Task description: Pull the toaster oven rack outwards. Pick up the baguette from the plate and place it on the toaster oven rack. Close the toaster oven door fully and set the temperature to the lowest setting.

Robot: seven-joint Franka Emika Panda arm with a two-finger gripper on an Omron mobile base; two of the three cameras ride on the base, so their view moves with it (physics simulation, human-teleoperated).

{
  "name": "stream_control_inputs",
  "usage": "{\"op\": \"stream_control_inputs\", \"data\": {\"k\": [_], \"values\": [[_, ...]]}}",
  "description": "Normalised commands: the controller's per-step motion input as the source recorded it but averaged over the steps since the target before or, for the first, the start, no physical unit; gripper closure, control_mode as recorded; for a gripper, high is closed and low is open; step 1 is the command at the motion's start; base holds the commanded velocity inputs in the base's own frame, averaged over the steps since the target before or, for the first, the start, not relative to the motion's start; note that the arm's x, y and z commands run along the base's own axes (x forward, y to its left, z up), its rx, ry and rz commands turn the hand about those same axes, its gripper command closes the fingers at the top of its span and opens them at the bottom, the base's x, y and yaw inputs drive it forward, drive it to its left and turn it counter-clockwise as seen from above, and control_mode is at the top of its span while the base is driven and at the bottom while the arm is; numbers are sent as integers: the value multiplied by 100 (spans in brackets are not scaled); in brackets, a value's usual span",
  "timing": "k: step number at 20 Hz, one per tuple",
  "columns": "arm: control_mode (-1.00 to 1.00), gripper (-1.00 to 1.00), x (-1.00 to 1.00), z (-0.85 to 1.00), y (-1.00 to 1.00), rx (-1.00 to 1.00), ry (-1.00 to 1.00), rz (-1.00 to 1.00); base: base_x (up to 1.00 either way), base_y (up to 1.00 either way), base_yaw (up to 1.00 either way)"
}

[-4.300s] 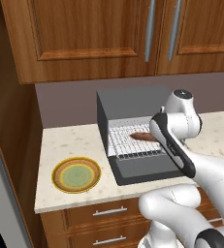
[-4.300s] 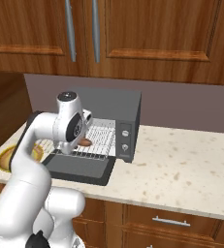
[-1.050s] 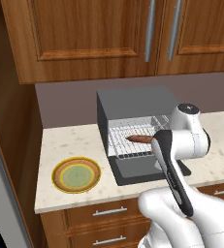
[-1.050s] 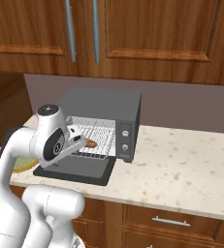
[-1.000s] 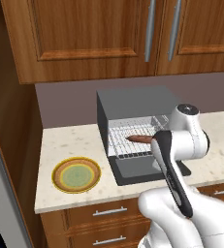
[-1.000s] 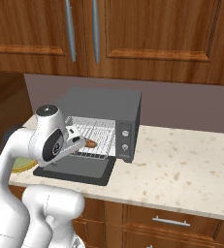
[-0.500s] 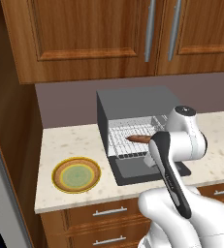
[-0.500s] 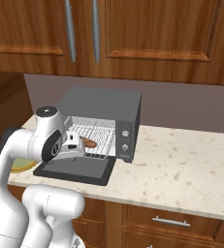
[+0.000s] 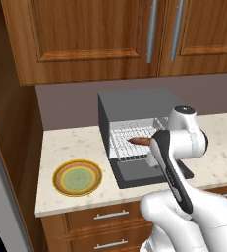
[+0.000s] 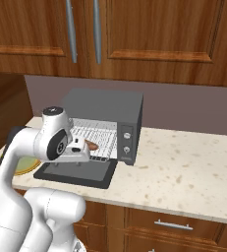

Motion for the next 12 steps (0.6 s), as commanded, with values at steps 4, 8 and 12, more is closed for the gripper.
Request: {"op": "stream_control_inputs", "data": {"k": [4, 8, 12], "values": [[-100, -100, 0, -34, 0, 0, 0, -1, 0, 0, 0], [-100, -100, 5, -28, 0, 0, -1, -2, 0, 0, 0], [-100, -100, 13, -15, 0, 4, -8, -4, 0, 0, 0]]}}
